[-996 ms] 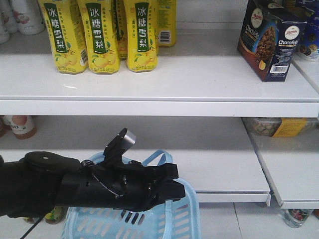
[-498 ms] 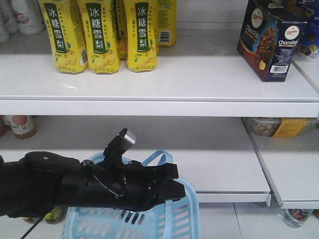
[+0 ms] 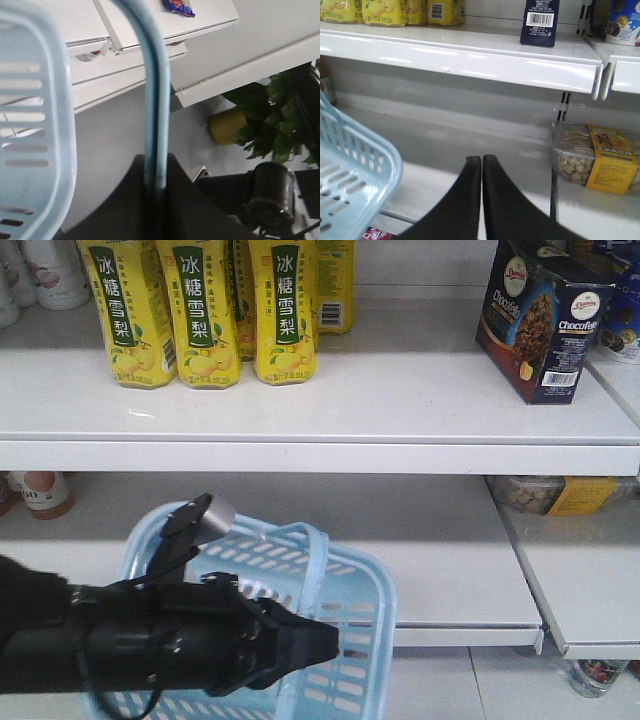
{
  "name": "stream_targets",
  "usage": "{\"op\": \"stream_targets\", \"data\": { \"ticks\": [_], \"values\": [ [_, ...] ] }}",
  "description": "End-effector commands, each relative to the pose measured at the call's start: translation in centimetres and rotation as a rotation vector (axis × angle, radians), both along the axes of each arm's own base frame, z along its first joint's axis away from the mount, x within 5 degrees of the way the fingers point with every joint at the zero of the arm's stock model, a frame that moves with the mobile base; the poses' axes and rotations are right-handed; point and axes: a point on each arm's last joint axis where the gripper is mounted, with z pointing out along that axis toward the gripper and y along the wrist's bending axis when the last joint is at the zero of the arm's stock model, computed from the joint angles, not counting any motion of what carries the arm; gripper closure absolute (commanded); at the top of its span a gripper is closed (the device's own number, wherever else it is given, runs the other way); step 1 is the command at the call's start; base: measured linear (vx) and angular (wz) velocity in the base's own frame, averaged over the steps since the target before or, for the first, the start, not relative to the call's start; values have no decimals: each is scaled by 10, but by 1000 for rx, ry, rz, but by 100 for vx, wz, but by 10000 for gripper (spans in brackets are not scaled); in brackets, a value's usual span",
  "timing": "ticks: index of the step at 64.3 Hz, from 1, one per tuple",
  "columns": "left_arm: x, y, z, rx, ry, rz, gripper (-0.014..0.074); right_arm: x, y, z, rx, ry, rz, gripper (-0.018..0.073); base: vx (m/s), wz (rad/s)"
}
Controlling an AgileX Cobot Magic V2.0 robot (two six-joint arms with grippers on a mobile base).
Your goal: Left arm holds basket, right arm returns cookies
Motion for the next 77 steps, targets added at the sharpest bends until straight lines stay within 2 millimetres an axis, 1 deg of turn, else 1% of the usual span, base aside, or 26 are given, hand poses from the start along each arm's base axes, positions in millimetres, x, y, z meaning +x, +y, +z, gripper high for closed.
{"op": "stream_targets", "data": {
  "ticks": [1,10,15,27,39,48,56,68,77],
  "values": [
    [-22,19,23,-34,-134,3,603,1,-2,14,28,-75,-31,567,0,0],
    [-47,51,25,-25,-259,87,603,1,-2,14,28,-75,-31,567,0,0],
    [-58,66,16,-5,-303,137,603,1,-2,14,28,-75,-31,567,0,0],
    [-82,99,3,36,-460,211,603,1,-2,14,28,-75,-31,567,0,0],
    [-99,127,-14,39,-518,337,603,1,-2,14,28,-75,-31,567,0,0],
    [-111,141,-28,57,-572,409,603,1,-2,14,28,-75,-31,567,0,0],
    [-116,151,-38,100,-637,478,603,1,-2,14,28,-75,-31,567,0,0],
    [-120,164,-46,184,-746,576,603,1,-2,14,28,-75,-31,567,0,0],
    [-121,172,-45,228,-779,670,603,1,-2,14,28,-75,-31,567,0,0]
  ]
}}
